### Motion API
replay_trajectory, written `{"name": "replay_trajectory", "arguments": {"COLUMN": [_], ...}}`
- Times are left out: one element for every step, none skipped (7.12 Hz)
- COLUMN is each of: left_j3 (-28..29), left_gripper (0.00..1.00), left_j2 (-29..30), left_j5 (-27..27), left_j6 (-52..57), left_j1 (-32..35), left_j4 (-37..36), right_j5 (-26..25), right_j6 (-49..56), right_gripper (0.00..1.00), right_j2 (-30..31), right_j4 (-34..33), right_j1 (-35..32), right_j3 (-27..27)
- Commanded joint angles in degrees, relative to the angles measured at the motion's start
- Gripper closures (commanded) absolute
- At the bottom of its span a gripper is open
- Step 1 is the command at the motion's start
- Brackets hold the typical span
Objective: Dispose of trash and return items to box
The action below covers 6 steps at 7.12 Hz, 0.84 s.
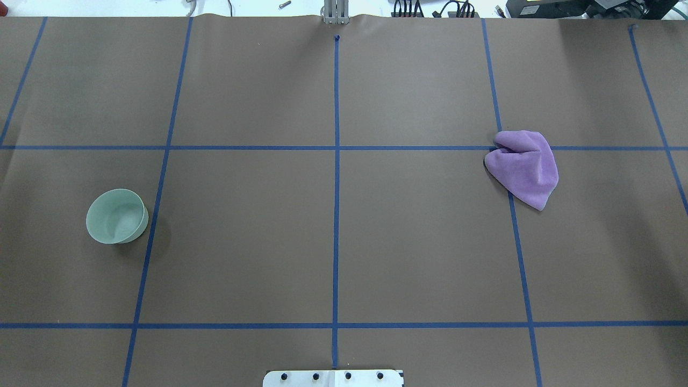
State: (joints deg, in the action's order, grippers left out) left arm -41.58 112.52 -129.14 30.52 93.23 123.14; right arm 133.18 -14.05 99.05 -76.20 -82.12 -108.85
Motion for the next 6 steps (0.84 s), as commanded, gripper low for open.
{"name": "replay_trajectory", "arguments": {"left_j3": [1.93,3.25,3.18,3.0,2.74,0.73], "left_gripper": [0.83,0.83,0.7,0.57,0.42,0.36], "left_j2": [-0.45,-0.46,-0.2,0.07,0.24,0.33], "left_j5": [-0.06,-0.06,-0.06,0.02,-0.06,-0.5], "left_j6": [-0.28,-0.28,-0.28,-0.37,-0.2,-0.28], "left_j1": [-1.29,-1.3,-1.3,-1.3,-1.3,-1.21], "left_j4": [2.52,3.85,3.77,3.77,3.77,3.07], "right_j5": [-0.03,-0.2,-0.2,-0.2,-0.2,-0.2], "right_j6": [-0.01,-0.01,-0.01,-0.01,-0.01,-0.1], "right_gripper": [0.0,0.0,0.0,0.0,0.0,0.0], "right_j2": [0.0,0.0,0.0,0.0,0.0,0.0], "right_j4": [0.0,0.0,0.0,0.0,0.0,0.0], "right_j1": [0.03,0.03,0.11,0.12,0.12,0.2], "right_j3": [0.04,0.04,0.04,0.04,0.04,0.04]}}
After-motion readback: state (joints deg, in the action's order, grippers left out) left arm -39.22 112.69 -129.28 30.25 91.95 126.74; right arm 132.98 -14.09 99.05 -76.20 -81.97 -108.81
